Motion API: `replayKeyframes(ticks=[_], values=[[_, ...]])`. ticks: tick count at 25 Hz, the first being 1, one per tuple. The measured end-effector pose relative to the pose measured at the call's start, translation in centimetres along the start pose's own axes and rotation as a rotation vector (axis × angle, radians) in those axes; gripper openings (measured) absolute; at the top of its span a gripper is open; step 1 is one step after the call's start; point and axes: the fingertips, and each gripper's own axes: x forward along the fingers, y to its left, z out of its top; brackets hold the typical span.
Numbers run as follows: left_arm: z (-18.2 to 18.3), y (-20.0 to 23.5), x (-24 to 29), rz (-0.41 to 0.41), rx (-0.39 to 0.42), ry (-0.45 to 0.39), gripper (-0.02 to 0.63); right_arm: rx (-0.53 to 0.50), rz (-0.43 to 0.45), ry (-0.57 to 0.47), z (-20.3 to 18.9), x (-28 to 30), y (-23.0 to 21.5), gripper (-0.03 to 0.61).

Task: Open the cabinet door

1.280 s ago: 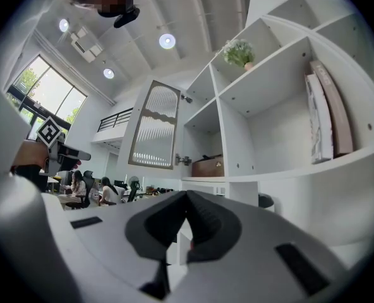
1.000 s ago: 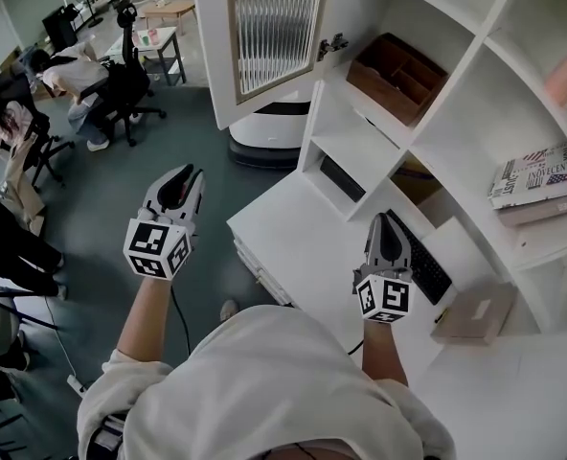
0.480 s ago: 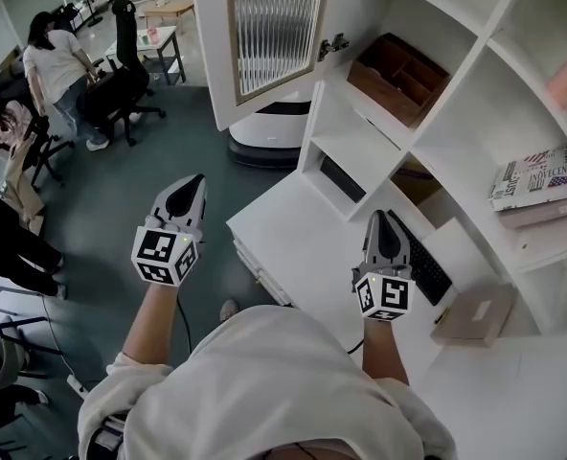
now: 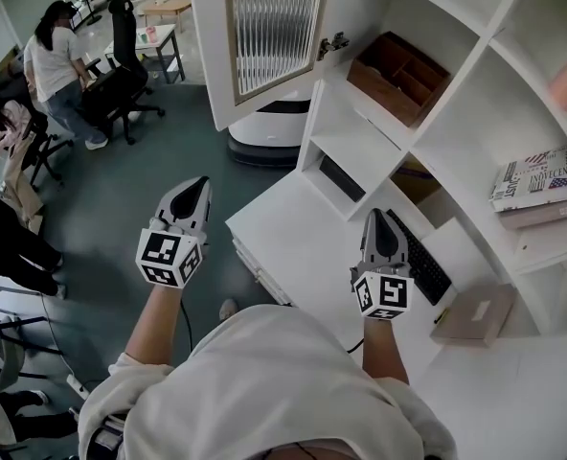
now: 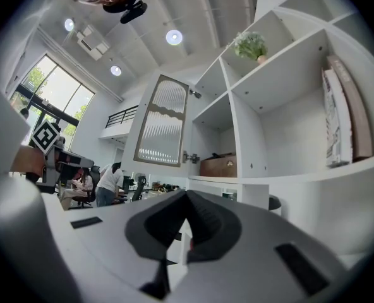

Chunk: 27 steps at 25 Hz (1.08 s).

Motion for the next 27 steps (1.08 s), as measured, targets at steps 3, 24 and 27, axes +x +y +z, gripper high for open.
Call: replayKeyframes(ticks=[3, 24, 27], values=[[0.06, -0.06, 0.11, -0.003, 0.003, -0.003, 0.000, -0.001, 0.006, 0.008, -0.15, 0.05, 0.21, 0.003], [0.29, -0.53, 0.23, -0.013, 0.007, -0.021, 0.000, 0.001, 0.022, 0.010, 0.02, -0.15, 0.47, 0.003], [0.32, -0.65, 0.14, -0.013, 0.006, -0.020, 0.000, -0.002, 0.025, 0.011, 0.05, -0.27, 0.51, 0.003]])
